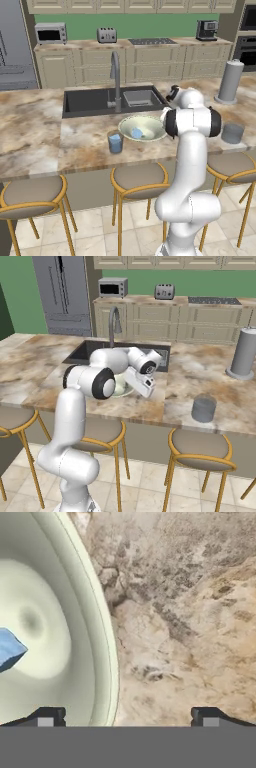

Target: There are four ice cubes in the ice bowl. Place two ice cubes in each glass of water.

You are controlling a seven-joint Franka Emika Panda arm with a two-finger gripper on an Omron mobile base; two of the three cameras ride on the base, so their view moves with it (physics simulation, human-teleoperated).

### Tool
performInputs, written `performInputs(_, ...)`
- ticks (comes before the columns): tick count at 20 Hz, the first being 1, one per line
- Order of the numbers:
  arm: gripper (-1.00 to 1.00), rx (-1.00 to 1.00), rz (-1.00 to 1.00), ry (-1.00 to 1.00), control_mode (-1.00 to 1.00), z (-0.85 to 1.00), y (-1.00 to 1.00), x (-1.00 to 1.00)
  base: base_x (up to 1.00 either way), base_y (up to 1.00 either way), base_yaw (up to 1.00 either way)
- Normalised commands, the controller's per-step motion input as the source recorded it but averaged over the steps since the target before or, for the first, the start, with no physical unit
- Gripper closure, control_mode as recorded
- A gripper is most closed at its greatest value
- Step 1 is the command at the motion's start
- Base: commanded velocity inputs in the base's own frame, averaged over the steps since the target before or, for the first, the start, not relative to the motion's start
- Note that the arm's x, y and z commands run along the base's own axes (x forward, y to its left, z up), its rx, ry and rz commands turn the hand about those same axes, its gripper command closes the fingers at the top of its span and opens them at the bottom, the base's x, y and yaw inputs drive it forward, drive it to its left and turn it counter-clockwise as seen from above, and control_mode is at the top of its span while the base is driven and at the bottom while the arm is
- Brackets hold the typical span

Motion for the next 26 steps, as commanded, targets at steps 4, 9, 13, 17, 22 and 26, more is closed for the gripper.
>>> performInputs(4, -1.00, 0.00, 0.00, -0.06, -1.00, -0.29, 0.38, 0.13, 0.00, 0.00, 0.00)
performInputs(9, -1.00, 0.00, 0.00, -0.09, -1.00, -0.29, 0.09, 0.27, 0.00, 0.00, 0.00)
performInputs(13, -1.00, 0.00, 0.00, -0.04, -1.00, -0.15, 0.00, 0.26, 0.00, 0.00, 0.00)
performInputs(17, 1.00, 0.00, 0.00, 0.00, -1.00, -0.01, 0.00, 0.00, 0.00, 0.00, 0.00)
performInputs(22, 1.00, 0.00, 0.00, -0.01, -1.00, 0.01, 0.00, 0.00, 0.00, 0.00, 0.00)
performInputs(26, 1.00, 0.00, 0.00, -0.15, -1.00, 0.58, 0.00, -0.25, 0.00, 0.00, 0.00)
